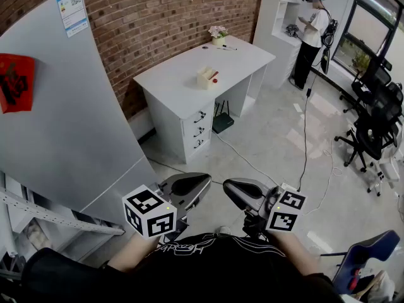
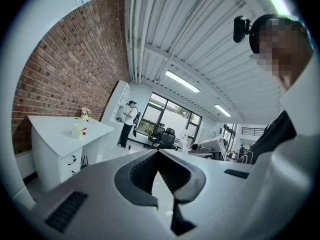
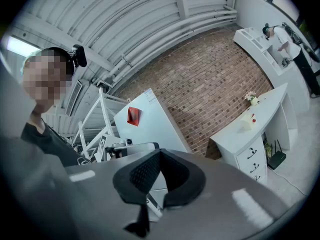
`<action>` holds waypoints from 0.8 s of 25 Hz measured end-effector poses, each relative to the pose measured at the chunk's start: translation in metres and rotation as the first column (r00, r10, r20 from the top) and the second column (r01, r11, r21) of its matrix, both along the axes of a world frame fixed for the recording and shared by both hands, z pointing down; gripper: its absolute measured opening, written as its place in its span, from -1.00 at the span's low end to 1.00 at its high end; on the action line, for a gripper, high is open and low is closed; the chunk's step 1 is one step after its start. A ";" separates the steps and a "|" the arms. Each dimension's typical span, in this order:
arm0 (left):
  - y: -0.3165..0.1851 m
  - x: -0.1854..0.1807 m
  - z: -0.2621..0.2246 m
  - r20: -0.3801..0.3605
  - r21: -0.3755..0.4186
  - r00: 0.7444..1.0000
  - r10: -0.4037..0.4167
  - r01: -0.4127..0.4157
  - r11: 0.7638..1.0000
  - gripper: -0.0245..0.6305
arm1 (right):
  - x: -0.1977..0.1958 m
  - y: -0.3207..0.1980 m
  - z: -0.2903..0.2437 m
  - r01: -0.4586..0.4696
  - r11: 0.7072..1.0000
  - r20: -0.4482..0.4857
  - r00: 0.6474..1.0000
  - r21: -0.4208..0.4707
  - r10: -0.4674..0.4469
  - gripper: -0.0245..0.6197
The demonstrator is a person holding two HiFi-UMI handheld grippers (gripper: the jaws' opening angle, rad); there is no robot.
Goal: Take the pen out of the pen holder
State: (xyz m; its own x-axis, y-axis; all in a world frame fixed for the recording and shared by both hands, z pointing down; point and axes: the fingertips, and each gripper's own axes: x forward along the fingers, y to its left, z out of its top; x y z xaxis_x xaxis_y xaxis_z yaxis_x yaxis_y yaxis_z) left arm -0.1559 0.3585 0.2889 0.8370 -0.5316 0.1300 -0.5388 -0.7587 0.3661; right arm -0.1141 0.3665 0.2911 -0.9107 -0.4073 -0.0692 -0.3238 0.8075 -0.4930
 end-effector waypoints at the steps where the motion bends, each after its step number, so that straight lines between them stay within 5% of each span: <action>1: 0.002 -0.002 0.000 -0.001 -0.004 1.000 -0.002 0.002 1.000 -0.91 | -0.002 0.002 0.000 0.000 1.000 0.000 1.000 -0.002 0.000 -0.91; 20: -0.006 -0.001 0.020 -0.006 -0.064 1.000 0.012 -0.012 0.998 -0.91 | 0.009 -0.008 0.013 -0.070 0.996 0.036 0.997 -0.063 0.073 -0.91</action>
